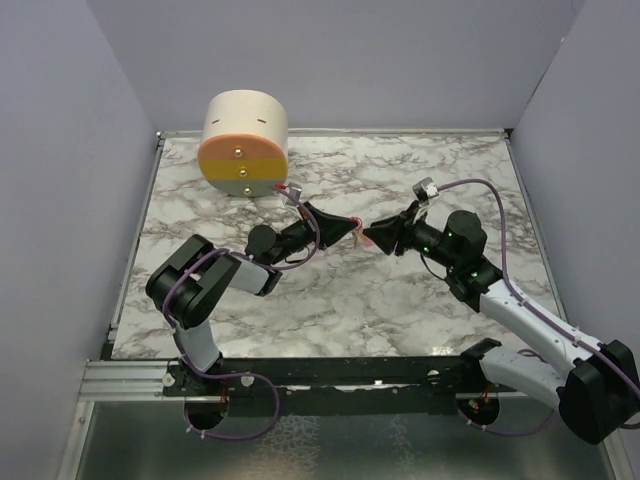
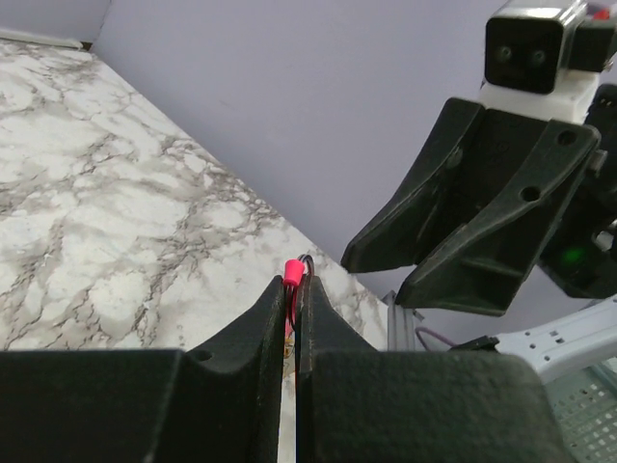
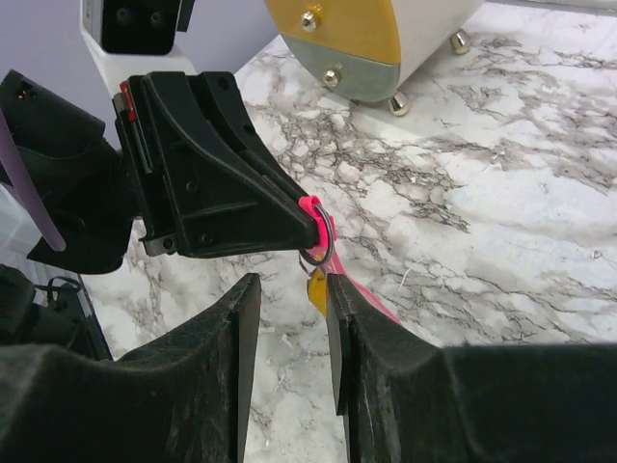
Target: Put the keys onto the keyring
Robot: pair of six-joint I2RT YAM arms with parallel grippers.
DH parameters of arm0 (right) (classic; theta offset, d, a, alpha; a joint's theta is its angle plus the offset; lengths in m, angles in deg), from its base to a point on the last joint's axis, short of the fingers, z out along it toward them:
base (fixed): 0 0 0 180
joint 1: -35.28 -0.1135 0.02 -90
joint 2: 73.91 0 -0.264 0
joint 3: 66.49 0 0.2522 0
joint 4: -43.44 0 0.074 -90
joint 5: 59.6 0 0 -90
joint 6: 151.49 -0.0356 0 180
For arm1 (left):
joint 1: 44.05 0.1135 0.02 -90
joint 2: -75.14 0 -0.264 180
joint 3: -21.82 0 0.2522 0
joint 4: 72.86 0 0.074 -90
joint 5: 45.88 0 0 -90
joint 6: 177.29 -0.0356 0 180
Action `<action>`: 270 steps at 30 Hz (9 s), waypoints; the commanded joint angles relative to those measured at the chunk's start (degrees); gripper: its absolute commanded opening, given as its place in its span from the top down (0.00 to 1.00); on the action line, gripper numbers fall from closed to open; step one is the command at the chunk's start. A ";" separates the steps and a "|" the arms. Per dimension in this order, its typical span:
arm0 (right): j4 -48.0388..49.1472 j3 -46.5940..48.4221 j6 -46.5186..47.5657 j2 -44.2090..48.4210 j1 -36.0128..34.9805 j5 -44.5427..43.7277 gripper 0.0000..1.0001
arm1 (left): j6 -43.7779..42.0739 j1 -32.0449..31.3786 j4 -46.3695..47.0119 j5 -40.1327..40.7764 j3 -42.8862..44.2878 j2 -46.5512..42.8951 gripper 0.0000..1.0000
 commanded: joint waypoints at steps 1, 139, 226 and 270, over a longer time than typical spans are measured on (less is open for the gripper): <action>7.59 -1.23 -2.34 -0.16 -0.23 -0.39 0.67 | 5.66 -0.41 12.85 -1.43 2.66 -1.56 1.00; -30.66 23.78 -0.36 -13.33 0.21 -7.25 0.99 | -14.90 -4.54 0.46 16.20 0.39 5.95 1.00; -25.99 26.19 24.71 -43.90 -10.67 -18.23 0.42 | -23.73 2.88 -44.15 26.91 -10.60 -38.21 0.01; -6.24 14.96 15.73 -13.07 -11.01 -29.55 0.86 | -22.29 3.27 -42.25 22.00 -10.95 -37.56 0.01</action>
